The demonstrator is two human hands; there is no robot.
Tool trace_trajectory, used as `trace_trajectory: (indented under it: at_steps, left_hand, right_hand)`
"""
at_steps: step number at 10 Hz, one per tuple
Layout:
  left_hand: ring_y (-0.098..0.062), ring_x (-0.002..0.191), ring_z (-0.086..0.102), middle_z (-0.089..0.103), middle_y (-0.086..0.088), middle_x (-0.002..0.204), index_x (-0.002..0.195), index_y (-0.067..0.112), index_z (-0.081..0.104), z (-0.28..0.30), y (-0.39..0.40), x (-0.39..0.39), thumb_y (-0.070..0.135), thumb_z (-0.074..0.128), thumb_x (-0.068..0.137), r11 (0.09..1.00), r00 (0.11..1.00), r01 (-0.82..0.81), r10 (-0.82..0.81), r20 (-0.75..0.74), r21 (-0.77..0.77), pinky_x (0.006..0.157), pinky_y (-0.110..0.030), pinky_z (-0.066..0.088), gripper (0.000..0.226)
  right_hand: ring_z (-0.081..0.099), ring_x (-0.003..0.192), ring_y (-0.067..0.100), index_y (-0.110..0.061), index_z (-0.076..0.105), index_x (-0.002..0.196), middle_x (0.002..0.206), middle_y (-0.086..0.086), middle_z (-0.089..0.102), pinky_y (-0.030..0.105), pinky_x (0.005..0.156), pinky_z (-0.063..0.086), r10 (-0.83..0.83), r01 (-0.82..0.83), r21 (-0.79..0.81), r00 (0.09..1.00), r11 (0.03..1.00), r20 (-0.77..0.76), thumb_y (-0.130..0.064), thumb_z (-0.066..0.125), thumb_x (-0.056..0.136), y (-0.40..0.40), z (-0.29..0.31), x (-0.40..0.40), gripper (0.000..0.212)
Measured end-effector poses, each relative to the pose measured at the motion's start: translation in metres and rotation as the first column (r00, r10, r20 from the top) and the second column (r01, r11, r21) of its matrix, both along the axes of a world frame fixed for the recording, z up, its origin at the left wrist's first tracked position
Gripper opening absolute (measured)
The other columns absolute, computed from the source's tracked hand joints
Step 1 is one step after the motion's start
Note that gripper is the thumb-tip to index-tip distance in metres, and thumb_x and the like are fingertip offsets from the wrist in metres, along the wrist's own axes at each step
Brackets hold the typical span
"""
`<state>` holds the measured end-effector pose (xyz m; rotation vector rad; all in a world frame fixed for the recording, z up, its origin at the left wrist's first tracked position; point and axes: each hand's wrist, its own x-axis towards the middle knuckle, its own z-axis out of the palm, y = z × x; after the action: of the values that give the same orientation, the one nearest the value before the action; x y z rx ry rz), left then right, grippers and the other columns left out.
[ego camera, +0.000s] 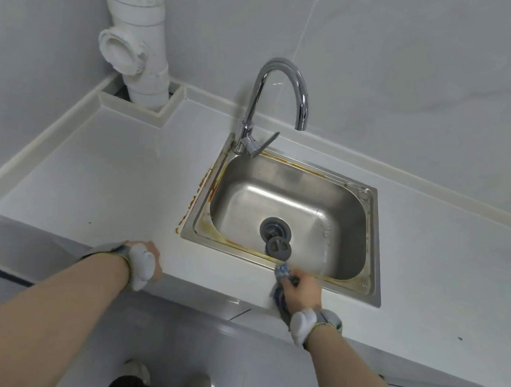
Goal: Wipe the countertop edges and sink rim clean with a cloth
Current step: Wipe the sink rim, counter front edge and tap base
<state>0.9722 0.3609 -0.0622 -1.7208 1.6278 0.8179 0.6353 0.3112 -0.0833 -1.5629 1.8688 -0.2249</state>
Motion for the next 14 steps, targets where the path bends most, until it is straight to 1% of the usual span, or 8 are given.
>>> trace_trajectory:
  at_steps: [2, 4, 6, 8, 10, 11, 13, 14]
  left_hand:
    - [-0.021, 0.126, 0.052, 0.043, -0.006, 0.146, 0.14, 0.013, 0.047, 0.009, 0.007, -0.003, 0.026, 0.055, 0.095, 0.977, 0.979, -0.205, 0.205, -0.005, -0.054, 0.077, -0.023, 0.033, 0.048]
    - [-0.024, 0.131, 0.047, 0.035, -0.009, 0.151, 0.143, 0.012, 0.043, -0.007, 0.009, 0.003, 0.022, 0.057, 0.094, 0.944, 0.96, -0.275, 0.26, -0.104, -0.182, 0.09, -0.028, 0.041, 0.052]
    - [-0.025, 0.137, 0.039, 0.025, -0.011, 0.155, 0.145, 0.01, 0.038, -0.018, 0.01, 0.0, 0.024, 0.054, 0.094, 0.951, 0.973, -0.232, 0.224, -0.059, -0.206, 0.106, -0.033, 0.036, 0.055]
    - [-0.028, 0.144, 0.027, 0.015, -0.013, 0.159, 0.149, 0.009, 0.029, -0.021, 0.009, 0.005, 0.025, 0.056, 0.094, 0.955, 0.974, -0.222, 0.209, -0.085, -0.198, 0.114, -0.037, 0.027, 0.064]
    - [-0.024, 0.142, 0.028, 0.017, -0.014, 0.157, 0.15, 0.003, 0.019, -0.018, 0.007, 0.007, 0.036, 0.045, 0.099, 0.976, 0.987, -0.159, 0.157, -0.022, -0.148, 0.113, -0.032, 0.026, 0.066]
    - [-0.023, 0.139, 0.034, 0.022, -0.012, 0.155, 0.148, 0.003, 0.026, -0.01, 0.006, -0.001, 0.032, 0.049, 0.099, 0.975, 0.987, -0.16, 0.16, -0.011, -0.153, 0.108, -0.029, 0.03, 0.062]
    - [-0.022, 0.132, 0.044, 0.033, -0.009, 0.149, 0.141, 0.009, 0.04, -0.003, 0.007, -0.008, 0.029, 0.054, 0.095, 0.984, 0.99, -0.115, 0.124, 0.061, -0.134, 0.061, -0.021, 0.033, 0.052]
    - [-0.02, 0.134, 0.041, 0.035, -0.009, 0.147, 0.139, 0.005, 0.037, -0.006, 0.004, -0.01, 0.03, 0.047, 0.099, 0.973, 0.991, -0.127, 0.134, 0.024, -0.193, 0.097, -0.025, 0.037, 0.048]
  right_hand:
    - [0.067, 0.084, 0.026, -0.024, 0.074, 0.092, 0.082, -0.001, 0.073, 0.03, 0.079, 0.052, -0.29, 0.291, 0.017, 0.956, 0.957, -0.039, -0.043, 0.071, 0.079, -0.002, 0.006, -0.08, 0.023]
    - [0.064, 0.088, 0.035, -0.022, 0.071, 0.097, 0.083, 0.01, 0.071, 0.031, 0.073, 0.05, -0.264, 0.246, -0.153, 0.959, 0.957, -0.104, -0.031, 0.057, 0.09, 0.003, 0.011, -0.034, 0.019]
    - [0.058, 0.11, 0.023, -0.017, 0.065, 0.119, 0.117, 0.004, 0.067, 0.017, 0.079, 0.036, 0.205, -0.204, -0.165, 0.979, 0.965, -0.008, -0.023, 0.043, 0.099, 0.018, 0.003, 0.104, 0.03]
    - [0.059, 0.107, 0.032, -0.011, 0.048, 0.129, 0.118, 0.015, 0.059, 0.036, 0.087, 0.048, 0.537, -0.541, 0.032, 0.824, 0.84, -0.183, -0.013, 0.041, 0.093, -0.012, -0.005, 0.157, 0.036]
    - [0.06, 0.095, 0.027, -0.013, 0.053, 0.118, 0.106, 0.012, 0.062, 0.018, 0.066, 0.037, 0.371, -0.381, -0.009, 0.907, 0.925, -0.2, -0.011, 0.041, 0.091, -0.009, -0.011, 0.034, 0.03]
    - [0.06, 0.095, 0.029, -0.022, 0.055, 0.116, 0.11, 0.01, 0.065, 0.026, 0.077, 0.042, 0.151, -0.168, -0.03, 0.941, 0.985, -0.303, -0.022, 0.036, 0.094, -0.005, -0.01, -0.054, 0.029]
    - [0.059, 0.105, 0.034, -0.019, 0.052, 0.125, 0.117, 0.017, 0.062, 0.037, 0.086, 0.047, 0.0, 0.072, 0.133, 0.88, 0.989, -0.475, -0.011, 0.035, 0.094, -0.02, 0.006, -0.12, 0.036]
    - [0.056, 0.113, 0.033, -0.009, 0.052, 0.123, 0.125, 0.018, 0.056, 0.038, 0.092, 0.046, 0.002, 0.069, 0.133, 0.88, 0.989, -0.474, -0.005, 0.034, 0.09, -0.017, 0.004, -0.094, 0.038]
